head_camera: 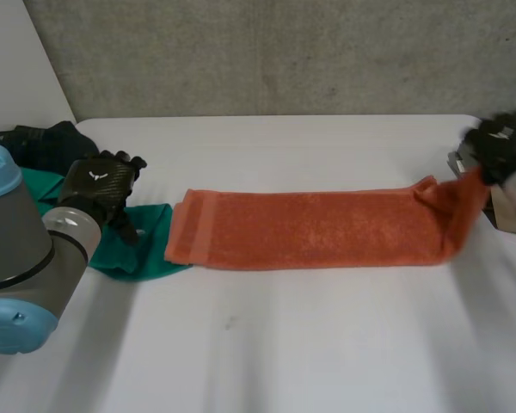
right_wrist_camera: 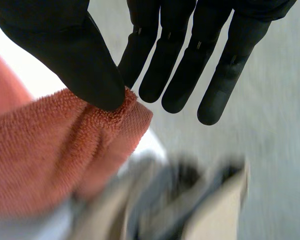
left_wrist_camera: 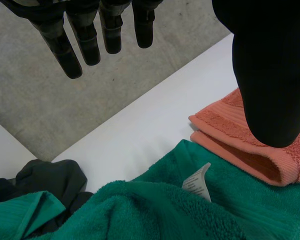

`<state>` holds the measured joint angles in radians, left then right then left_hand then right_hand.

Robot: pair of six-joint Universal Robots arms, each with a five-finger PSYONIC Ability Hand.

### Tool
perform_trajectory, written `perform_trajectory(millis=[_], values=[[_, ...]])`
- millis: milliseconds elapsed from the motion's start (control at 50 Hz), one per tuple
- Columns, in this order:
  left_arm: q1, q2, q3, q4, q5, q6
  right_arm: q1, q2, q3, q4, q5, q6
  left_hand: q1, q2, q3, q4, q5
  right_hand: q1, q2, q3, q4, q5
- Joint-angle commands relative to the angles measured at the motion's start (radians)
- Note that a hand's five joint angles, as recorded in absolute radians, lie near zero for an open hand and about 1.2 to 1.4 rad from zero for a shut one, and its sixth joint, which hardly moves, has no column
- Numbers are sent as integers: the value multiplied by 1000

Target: Fold the laundry.

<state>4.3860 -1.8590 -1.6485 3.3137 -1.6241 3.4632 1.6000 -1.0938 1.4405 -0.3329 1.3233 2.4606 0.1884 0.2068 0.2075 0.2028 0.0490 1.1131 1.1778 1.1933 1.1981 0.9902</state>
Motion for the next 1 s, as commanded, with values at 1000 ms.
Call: perform_trajectory(millis=[1000], values=[[-329,-324,163,136,64,45,423,146,77,49,69,333,-14,-32,-33,-28,-49,-713,-777,-793,-798,-764]])
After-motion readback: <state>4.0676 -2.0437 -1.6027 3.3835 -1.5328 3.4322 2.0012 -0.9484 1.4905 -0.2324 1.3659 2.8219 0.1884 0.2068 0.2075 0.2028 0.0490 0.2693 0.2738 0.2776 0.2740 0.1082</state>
